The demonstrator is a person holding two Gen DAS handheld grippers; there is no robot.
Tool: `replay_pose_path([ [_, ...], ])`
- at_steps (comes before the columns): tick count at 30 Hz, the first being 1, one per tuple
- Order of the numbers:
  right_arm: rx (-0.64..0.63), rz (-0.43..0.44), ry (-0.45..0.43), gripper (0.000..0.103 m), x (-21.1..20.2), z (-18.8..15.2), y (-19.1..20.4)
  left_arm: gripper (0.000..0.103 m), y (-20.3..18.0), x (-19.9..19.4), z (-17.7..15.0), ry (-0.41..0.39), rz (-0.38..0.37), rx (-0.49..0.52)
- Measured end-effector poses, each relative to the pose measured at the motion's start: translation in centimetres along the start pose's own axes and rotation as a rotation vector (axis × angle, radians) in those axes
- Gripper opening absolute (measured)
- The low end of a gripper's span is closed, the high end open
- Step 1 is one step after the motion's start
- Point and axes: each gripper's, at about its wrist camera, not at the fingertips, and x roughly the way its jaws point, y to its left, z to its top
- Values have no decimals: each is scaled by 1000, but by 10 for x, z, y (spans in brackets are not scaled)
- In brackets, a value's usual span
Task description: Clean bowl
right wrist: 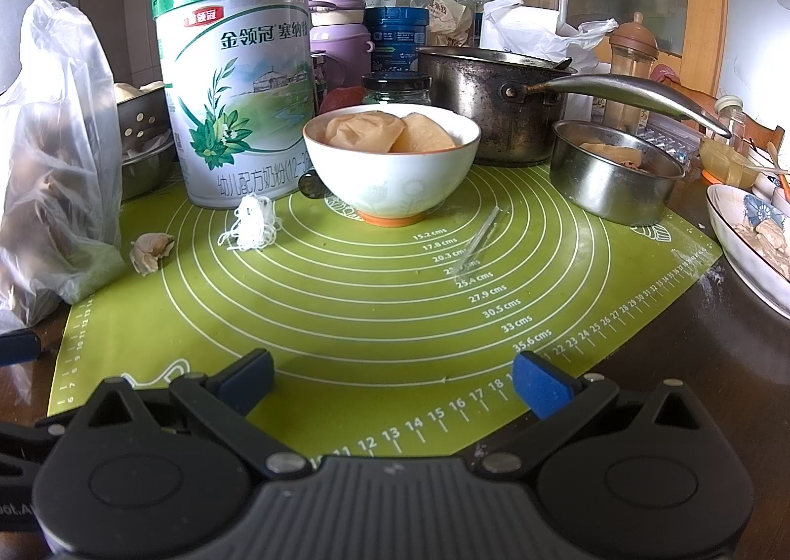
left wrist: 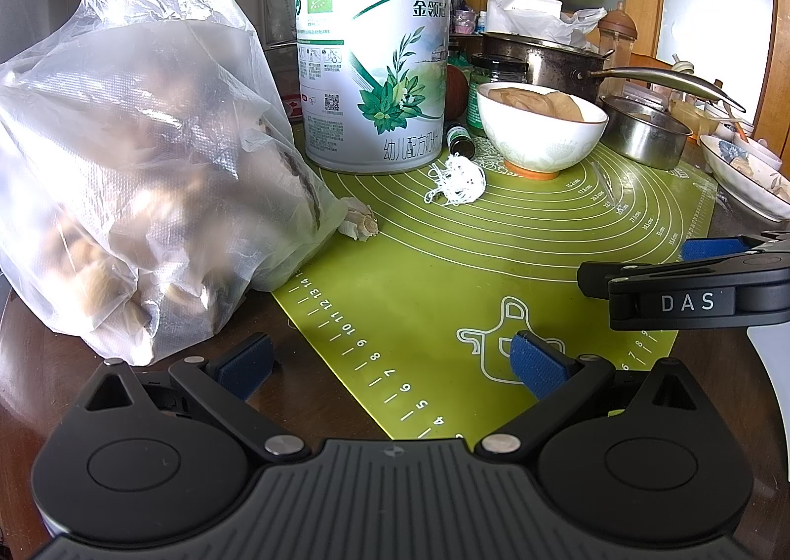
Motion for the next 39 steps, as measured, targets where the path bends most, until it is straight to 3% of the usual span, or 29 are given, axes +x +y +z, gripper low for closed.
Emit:
replay_pose_path([
  [39,3,-5,0,103,0,0,0,103,-1,-2,-2,0,-10,6],
])
